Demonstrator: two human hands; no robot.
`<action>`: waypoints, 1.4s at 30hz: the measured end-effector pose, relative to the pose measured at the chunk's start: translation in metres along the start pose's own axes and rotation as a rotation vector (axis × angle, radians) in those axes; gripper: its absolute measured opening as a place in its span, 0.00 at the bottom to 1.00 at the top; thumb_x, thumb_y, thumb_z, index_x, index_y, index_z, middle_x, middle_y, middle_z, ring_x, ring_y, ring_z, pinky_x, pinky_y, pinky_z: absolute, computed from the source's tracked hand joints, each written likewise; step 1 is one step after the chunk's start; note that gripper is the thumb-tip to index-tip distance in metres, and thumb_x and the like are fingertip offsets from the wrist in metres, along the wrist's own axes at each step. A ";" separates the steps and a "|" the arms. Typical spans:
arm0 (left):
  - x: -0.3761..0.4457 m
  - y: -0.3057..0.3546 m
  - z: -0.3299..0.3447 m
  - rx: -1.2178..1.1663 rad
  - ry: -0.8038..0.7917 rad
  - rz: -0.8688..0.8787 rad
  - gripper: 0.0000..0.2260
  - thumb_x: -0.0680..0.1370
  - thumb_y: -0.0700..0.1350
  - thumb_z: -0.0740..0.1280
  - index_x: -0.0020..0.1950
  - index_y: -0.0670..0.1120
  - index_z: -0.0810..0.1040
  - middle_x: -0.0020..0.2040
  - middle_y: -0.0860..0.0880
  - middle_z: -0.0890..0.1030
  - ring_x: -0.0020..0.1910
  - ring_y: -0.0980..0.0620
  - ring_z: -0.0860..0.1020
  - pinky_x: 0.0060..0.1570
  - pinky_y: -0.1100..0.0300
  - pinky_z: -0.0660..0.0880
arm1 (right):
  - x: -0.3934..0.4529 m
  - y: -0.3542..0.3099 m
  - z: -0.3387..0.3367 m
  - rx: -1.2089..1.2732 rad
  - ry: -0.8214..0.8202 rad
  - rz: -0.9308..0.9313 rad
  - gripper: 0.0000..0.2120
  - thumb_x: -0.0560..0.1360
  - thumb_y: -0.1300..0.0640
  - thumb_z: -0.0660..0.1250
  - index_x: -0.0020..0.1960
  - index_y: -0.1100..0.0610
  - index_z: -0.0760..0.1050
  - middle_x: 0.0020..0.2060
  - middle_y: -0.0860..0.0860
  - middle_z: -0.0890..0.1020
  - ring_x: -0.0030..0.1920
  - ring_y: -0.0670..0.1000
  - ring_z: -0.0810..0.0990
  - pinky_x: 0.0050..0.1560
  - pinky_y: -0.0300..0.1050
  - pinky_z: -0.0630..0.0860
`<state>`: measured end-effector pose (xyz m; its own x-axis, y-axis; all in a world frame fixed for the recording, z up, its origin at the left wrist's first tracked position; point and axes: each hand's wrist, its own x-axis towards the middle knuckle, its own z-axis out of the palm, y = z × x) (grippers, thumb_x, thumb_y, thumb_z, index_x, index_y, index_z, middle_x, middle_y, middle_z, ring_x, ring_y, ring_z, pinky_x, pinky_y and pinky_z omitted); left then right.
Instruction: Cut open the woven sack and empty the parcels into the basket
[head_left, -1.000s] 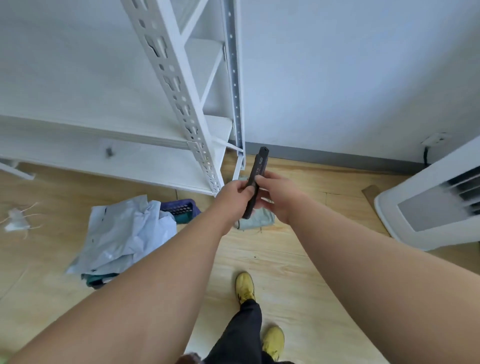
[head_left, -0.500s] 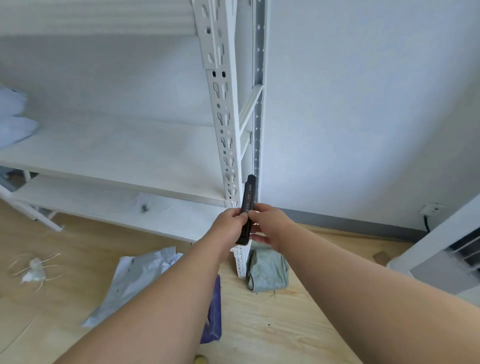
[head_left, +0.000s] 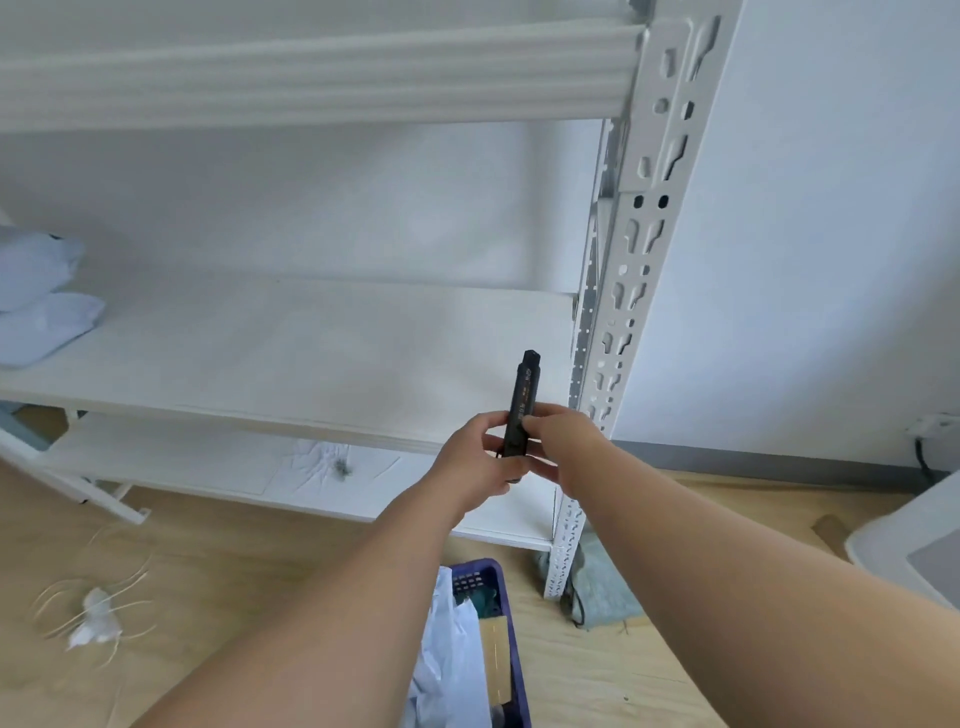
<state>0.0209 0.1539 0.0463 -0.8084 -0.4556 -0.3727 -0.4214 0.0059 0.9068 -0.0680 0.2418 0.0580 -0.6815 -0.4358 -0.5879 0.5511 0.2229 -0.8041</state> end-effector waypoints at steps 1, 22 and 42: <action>0.005 -0.001 -0.001 0.037 0.011 0.011 0.22 0.73 0.37 0.71 0.63 0.54 0.73 0.51 0.49 0.80 0.46 0.49 0.82 0.48 0.56 0.81 | 0.007 0.000 0.002 0.008 0.034 -0.005 0.17 0.78 0.66 0.61 0.64 0.55 0.74 0.49 0.57 0.84 0.47 0.56 0.85 0.50 0.50 0.82; 0.115 -0.028 0.023 0.504 0.102 -0.169 0.06 0.74 0.43 0.68 0.50 0.50 0.76 0.46 0.52 0.79 0.46 0.49 0.77 0.44 0.60 0.73 | 0.106 0.008 0.005 -0.270 -0.038 0.245 0.18 0.72 0.56 0.72 0.60 0.60 0.76 0.55 0.55 0.82 0.54 0.52 0.80 0.53 0.48 0.81; 0.119 0.001 -0.017 0.352 0.151 -0.026 0.24 0.78 0.49 0.65 0.73 0.47 0.66 0.71 0.49 0.71 0.67 0.50 0.71 0.61 0.59 0.68 | 0.092 -0.009 0.016 -0.130 -0.073 0.008 0.24 0.79 0.60 0.64 0.74 0.56 0.64 0.70 0.54 0.71 0.71 0.52 0.68 0.74 0.49 0.62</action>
